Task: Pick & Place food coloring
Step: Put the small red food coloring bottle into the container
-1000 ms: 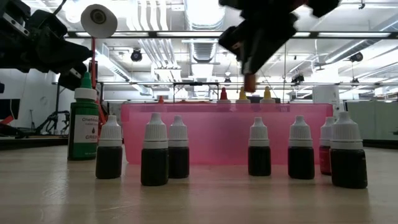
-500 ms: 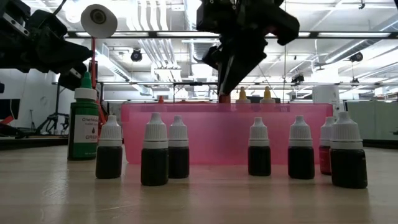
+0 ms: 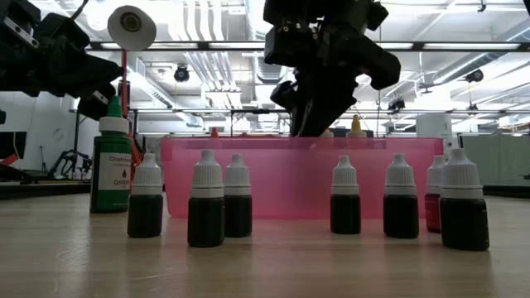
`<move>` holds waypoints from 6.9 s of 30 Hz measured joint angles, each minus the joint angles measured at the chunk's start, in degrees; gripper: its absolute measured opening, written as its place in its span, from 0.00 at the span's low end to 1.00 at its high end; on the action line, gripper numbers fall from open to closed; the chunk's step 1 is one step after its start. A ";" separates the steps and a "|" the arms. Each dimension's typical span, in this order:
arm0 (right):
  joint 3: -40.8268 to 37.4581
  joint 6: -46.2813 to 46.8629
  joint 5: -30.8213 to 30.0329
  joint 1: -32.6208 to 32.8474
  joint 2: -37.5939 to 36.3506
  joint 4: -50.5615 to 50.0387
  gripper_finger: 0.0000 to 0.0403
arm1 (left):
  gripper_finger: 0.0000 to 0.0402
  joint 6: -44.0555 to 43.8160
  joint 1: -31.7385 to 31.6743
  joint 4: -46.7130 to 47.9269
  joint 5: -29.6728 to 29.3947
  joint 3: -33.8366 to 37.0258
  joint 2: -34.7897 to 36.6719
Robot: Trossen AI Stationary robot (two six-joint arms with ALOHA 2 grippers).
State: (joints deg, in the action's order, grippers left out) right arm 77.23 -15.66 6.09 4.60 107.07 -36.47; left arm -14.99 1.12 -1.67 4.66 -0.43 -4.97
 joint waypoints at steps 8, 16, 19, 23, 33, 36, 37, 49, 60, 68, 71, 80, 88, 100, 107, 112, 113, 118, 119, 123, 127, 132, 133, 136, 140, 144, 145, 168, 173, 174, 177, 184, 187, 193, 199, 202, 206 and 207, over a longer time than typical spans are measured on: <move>-2.51 0.00 0.07 0.00 0.00 1.86 0.15 | 0.00 0.00 -0.01 0.00 -0.01 0.02 0.02; -2.82 -0.94 0.11 0.00 0.00 4.53 0.15 | 0.00 0.00 0.00 -0.01 -0.01 0.02 0.01; -3.08 -3.05 0.32 0.00 0.00 5.42 0.15 | 0.00 -0.01 -0.01 -0.01 -0.01 0.02 0.01; -3.44 -5.50 0.46 0.00 0.00 5.40 0.15 | 0.00 -0.02 -0.01 -0.01 0.01 0.00 -0.01; -4.13 -15.99 3.68 -0.04 0.00 4.86 0.15 | 0.00 0.00 -0.02 -0.01 0.00 0.02 0.00; -4.15 -16.26 3.74 -0.04 0.00 4.84 0.15 | 0.00 -0.02 -0.02 -0.01 0.01 0.00 -0.01; -4.17 -16.28 3.74 -0.07 0.00 4.65 0.15 | 0.00 0.00 -0.02 -0.01 0.00 0.02 0.02; -4.75 -16.07 3.04 -0.01 2.18 4.95 0.15 | 0.00 -0.01 -0.01 -0.01 -0.01 0.01 0.00; -4.34 -16.26 2.95 -0.13 2.40 5.01 0.15 | 0.00 -0.01 -0.02 -0.01 0.00 0.01 0.02; -4.39 -16.26 2.91 -0.15 1.32 4.71 0.15 | 0.00 0.00 -0.02 0.00 -0.01 0.01 0.01; -4.39 -16.27 2.77 -0.17 0.10 4.28 0.15 | 0.00 -0.02 0.00 -0.01 -0.01 0.01 0.02; -3.91 -18.55 2.82 -0.06 -3.95 3.02 0.15 | 0.00 -0.01 -0.02 -0.01 -0.01 0.01 -0.01; 2.52 -33.70 3.43 0.10 -4.87 -4.06 0.15 | 0.00 -0.01 -0.02 -0.01 0.00 0.01 -0.01; 2.74 -43.54 3.58 1.55 -4.67 -4.02 0.15 | 0.00 -0.01 0.01 -0.01 -0.01 0.00 -0.01; 1.60 -43.54 3.54 1.55 -4.47 -3.65 0.15 | 0.00 0.01 -0.02 -0.01 0.00 0.02 -0.01; 1.50 -43.54 3.48 1.53 -1.71 -3.67 0.15 | 0.00 -0.02 0.00 -0.01 0.01 0.01 0.02; 1.56 -43.54 3.44 1.53 -1.17 -3.67 0.15 | 0.00 -0.02 -0.02 -0.01 0.01 0.00 -0.01; 1.74 -43.53 3.41 1.51 0.35 -3.57 0.15 | 0.00 0.00 -0.01 -0.01 -0.02 0.00 0.01; 1.80 -43.61 3.41 1.51 0.66 -3.44 0.15 | 0.00 -0.01 0.00 0.01 0.01 0.00 0.02; 1.80 -44.71 3.41 1.51 2.16 -3.58 0.15 | 0.00 -0.02 0.01 0.00 0.01 0.01 0.01; 1.80 -46.02 3.41 1.51 4.21 -3.81 0.15 | 0.00 -0.02 0.00 -0.01 -0.01 0.00 -0.01; 1.80 -47.63 3.41 1.51 5.42 -3.91 0.15 | 0.00 -0.01 0.00 -0.01 -0.01 0.02 0.00; 1.80 -47.65 3.41 1.49 5.57 -3.91 0.15 | 0.00 -0.02 -0.02 -0.01 0.01 0.02 0.02; 1.80 -47.78 3.43 1.19 5.78 -3.85 0.15 | 0.00 0.00 -0.02 -0.01 0.00 0.02 0.02; 1.80 -47.78 3.37 0.52 6.08 -3.68 0.15 | 0.00 -0.01 -0.01 -0.01 0.01 0.01 0.02; 2.07 -47.78 3.32 0.03 6.10 -3.61 0.15 | 0.00 -0.01 -0.01 -0.01 -0.01 0.01 0.02; 2.18 -47.78 3.31 -0.06 6.10 -3.57 0.15 | 0.00 -0.01 -0.01 -0.01 -0.02 0.01 0.02; 5.62 -47.34 3.39 -0.87 8.20 -1.92 0.15 | 0.00 -0.01 -0.01 -0.01 -0.02 0.01 0.01; 5.62 -46.98 3.39 -0.95 8.20 -2.44 0.15 | 0.00 -0.01 -0.02 -0.01 0.01 0.02 0.00; 5.62 -46.25 3.40 -0.94 8.20 -2.57 0.15 | 0.00 -0.02 0.00 -0.01 0.01 0.01 -0.01; 5.62 -44.66 3.41 -0.92 8.20 -3.22 0.15 | 0.00 0.00 -0.01 -0.01 0.01 0.00 0.02; 5.62 -44.30 3.41 -0.92 8.20 -4.31 0.15 | 0.00 0.00 -0.01 -0.01 -0.02 0.02 -0.01; 5.62 -44.30 3.41 -0.92 8.20 -5.89 0.15 | 0.00 -0.02 0.00 -0.01 0.01 0.02 -0.01; 5.47 -44.33 3.41 -0.92 8.20 -6.18 0.15 | 0.00 -0.01 -0.01 -0.01 0.00 0.01 0.00; 5.43 -44.33 3.41 -0.92 8.20 -6.15 0.16 | 0.00 0.01 0.00 -0.01 -0.01 0.02 0.00; 5.43 -44.33 3.41 -0.92 8.20 -6.13 0.17 | 0.00 -0.02 0.00 -0.01 0.01 0.01 -0.01; 5.43 -44.30 3.41 -0.92 8.20 -6.03 0.21 | 0.00 0.00 -0.01 -0.01 -0.01 0.01 0.00; 5.43 -44.30 3.41 -0.92 8.20 -6.01 0.22 | 0.00 -0.02 -0.02 -0.01 0.01 0.02 -0.01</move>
State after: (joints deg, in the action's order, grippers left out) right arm 82.65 -59.96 9.50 3.68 115.26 -42.48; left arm -15.00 1.10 -1.67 4.67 -0.40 -4.97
